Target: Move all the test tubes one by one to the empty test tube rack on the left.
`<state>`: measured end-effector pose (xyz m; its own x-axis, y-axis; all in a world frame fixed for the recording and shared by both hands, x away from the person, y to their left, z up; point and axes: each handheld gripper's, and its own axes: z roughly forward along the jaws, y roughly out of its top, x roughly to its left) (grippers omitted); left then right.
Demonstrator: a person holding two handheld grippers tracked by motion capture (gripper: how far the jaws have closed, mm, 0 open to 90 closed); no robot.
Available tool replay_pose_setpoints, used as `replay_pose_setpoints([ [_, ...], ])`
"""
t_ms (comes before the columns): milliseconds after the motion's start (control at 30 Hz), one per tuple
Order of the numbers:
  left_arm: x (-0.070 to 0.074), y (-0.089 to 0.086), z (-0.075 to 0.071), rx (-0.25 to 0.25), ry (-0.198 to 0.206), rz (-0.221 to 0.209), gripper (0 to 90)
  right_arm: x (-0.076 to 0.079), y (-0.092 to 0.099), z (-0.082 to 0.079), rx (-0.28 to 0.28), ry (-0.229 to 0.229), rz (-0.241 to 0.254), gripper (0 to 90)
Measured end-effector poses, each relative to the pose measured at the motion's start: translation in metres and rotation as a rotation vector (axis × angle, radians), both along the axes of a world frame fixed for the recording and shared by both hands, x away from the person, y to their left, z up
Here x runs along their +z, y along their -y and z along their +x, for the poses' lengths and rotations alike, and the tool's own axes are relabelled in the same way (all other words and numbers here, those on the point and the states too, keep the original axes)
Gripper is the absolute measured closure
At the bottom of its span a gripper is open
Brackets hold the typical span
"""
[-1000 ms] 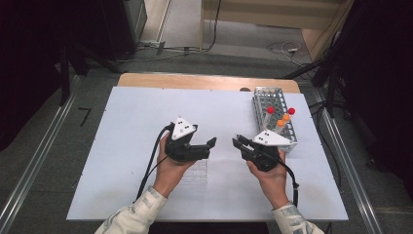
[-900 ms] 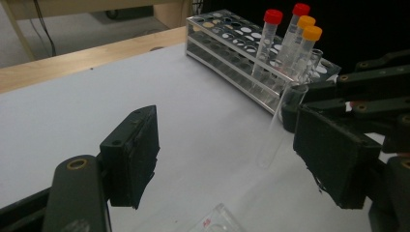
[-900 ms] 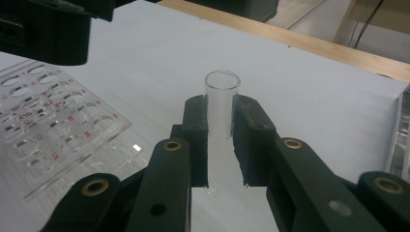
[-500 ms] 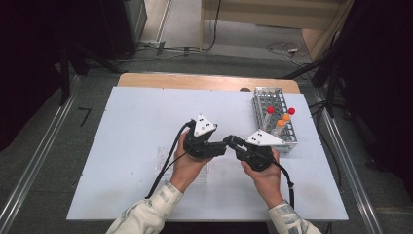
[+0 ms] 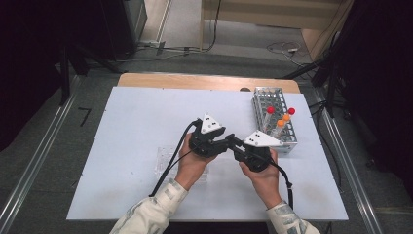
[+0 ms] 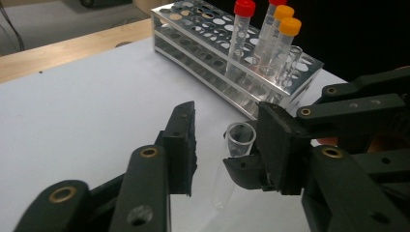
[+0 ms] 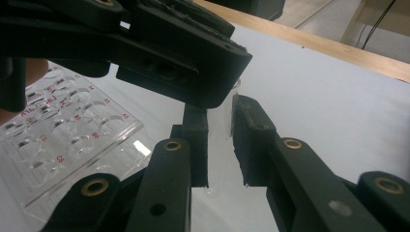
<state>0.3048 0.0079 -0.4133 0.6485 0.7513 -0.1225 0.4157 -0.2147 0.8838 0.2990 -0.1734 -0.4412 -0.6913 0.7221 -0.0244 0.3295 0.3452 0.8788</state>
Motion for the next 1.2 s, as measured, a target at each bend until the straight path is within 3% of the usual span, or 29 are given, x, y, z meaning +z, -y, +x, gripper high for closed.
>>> replay_pose_setpoints([
  [567, -0.002, 0.005, 0.001, -0.024, -0.022, -0.002, 75.3, 0.000, -0.001, -0.001, -0.002, 0.008, -0.006, 74.1],
  [867, 0.000, 0.005, 0.001, -0.025, -0.026, 0.018, 76.7, 0.000, -0.001, -0.001, 0.000, 0.008, -0.005, 71.8],
  [1033, 0.003, 0.005, 0.000, -0.015, -0.014, 0.021, 77.0, 0.001, 0.001, 0.001, -0.020, 0.001, 0.013, 47.1],
  [1200, 0.009, 0.001, -0.001, 0.000, -0.001, 0.008, 77.0, 0.003, 0.005, 0.001, -0.029, -0.017, 0.018, 35.9],
])
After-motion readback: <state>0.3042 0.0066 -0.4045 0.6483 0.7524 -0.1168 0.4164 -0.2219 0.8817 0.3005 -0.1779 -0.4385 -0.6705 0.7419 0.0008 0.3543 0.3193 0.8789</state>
